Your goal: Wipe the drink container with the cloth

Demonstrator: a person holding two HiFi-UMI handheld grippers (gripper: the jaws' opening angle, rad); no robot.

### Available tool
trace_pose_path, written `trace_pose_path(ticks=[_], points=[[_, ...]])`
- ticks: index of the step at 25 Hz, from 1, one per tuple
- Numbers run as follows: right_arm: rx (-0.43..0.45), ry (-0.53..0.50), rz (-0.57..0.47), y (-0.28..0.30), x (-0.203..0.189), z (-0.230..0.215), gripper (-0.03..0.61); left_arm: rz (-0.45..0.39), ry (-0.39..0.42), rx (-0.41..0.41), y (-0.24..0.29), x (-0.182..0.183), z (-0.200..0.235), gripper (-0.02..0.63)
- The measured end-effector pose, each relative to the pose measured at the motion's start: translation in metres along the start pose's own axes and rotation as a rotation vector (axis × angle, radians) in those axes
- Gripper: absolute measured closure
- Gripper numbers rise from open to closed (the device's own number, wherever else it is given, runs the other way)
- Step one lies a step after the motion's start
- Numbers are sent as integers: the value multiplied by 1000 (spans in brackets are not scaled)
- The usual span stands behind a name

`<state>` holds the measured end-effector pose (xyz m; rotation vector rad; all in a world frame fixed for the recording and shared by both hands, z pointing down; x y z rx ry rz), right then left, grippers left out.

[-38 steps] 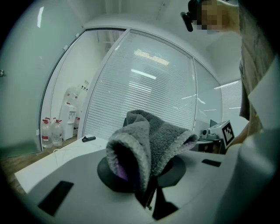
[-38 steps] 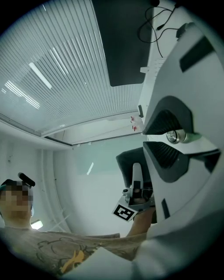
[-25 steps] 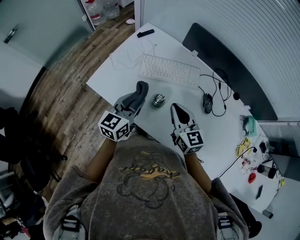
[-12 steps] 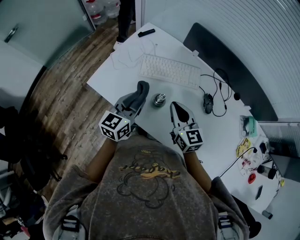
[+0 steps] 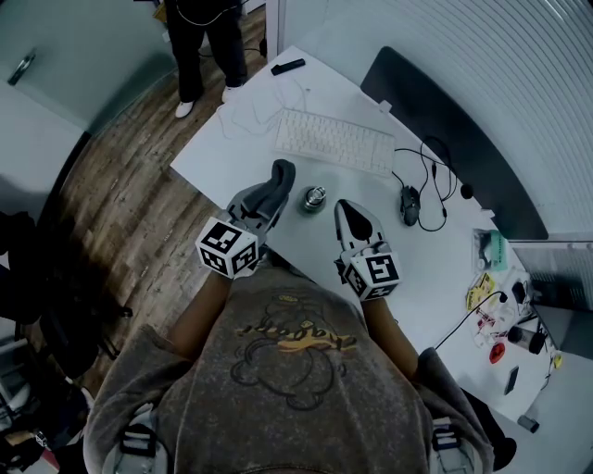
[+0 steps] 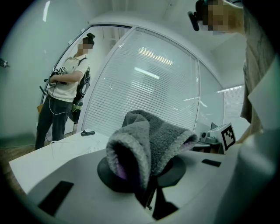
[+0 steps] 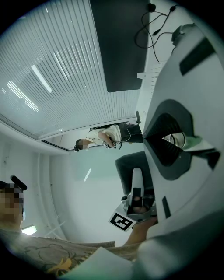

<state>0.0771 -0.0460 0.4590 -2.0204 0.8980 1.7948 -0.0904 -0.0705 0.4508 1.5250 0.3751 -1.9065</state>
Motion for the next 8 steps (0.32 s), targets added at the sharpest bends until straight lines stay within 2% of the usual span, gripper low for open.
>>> trace_pose_path(ticks=[8], points=[[-16,7,4,1,-2,-5,574,8,-3,-3,3,-1,-1,540]])
Point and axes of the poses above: the fingertips, and each gripper's own axes: y forward along the fingers, z to its left, x out of its top, the point moved 4 cm from there along -y, backward along the fingers, and after that the axes turned 5 degrees about x, right-handed, at the moved point
